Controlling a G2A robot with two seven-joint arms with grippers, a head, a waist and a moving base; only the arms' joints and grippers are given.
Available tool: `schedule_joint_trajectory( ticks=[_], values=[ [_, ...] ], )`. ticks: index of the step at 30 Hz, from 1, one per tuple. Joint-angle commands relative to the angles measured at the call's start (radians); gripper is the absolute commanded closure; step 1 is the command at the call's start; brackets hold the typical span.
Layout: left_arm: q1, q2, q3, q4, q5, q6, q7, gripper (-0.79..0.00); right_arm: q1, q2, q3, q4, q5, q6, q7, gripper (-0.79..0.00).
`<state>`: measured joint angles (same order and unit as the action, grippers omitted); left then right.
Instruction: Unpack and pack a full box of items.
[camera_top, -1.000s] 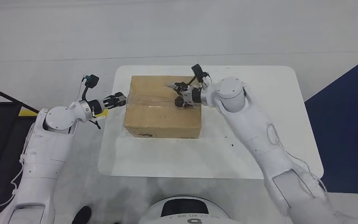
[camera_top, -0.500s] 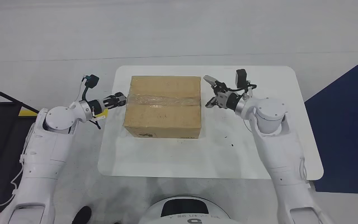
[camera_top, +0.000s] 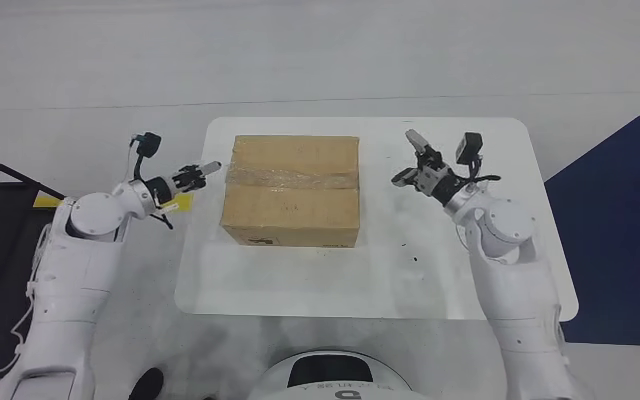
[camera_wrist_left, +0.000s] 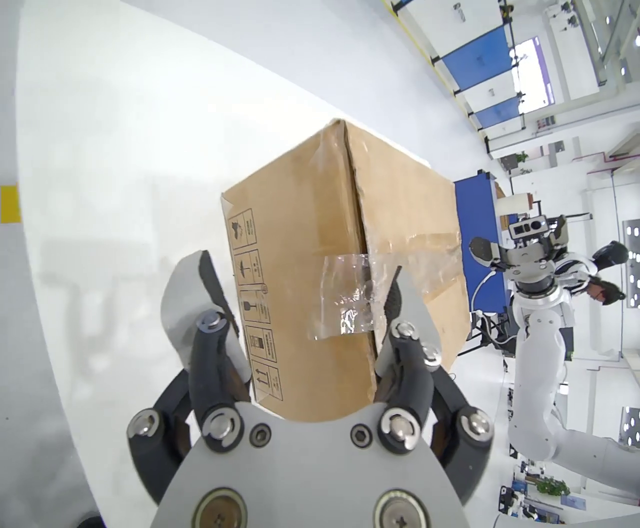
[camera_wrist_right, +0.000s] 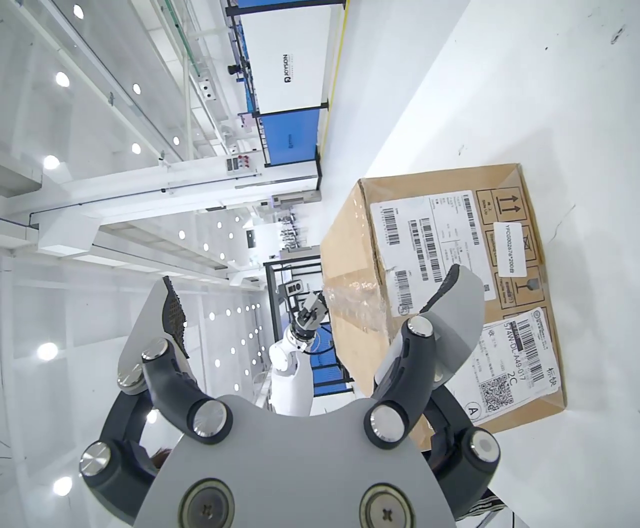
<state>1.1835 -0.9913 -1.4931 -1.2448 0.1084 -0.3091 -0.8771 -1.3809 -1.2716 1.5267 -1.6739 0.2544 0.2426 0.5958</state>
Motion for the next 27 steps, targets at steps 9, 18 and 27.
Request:
schedule_joint_trajectory(
  ticks=[9, 18, 27],
  values=[
    [0.018, 0.014, -0.073, 0.025, -0.036, -0.018, 0.009, -0.785, -0.046, 0.004, 0.038, 0.003, -0.002, -0.062, -0.076, -0.785],
    [0.018, 0.014, -0.072, 0.025, -0.035, -0.017, 0.009, -0.785, -0.045, 0.004, 0.037, 0.003, -0.002, -0.061, -0.072, -0.785],
    [0.018, 0.014, -0.072, 0.025, -0.035, -0.017, 0.009, -0.785, -0.045, 0.004, 0.037, 0.003, -0.002, -0.061, -0.072, -0.785]
  ],
)
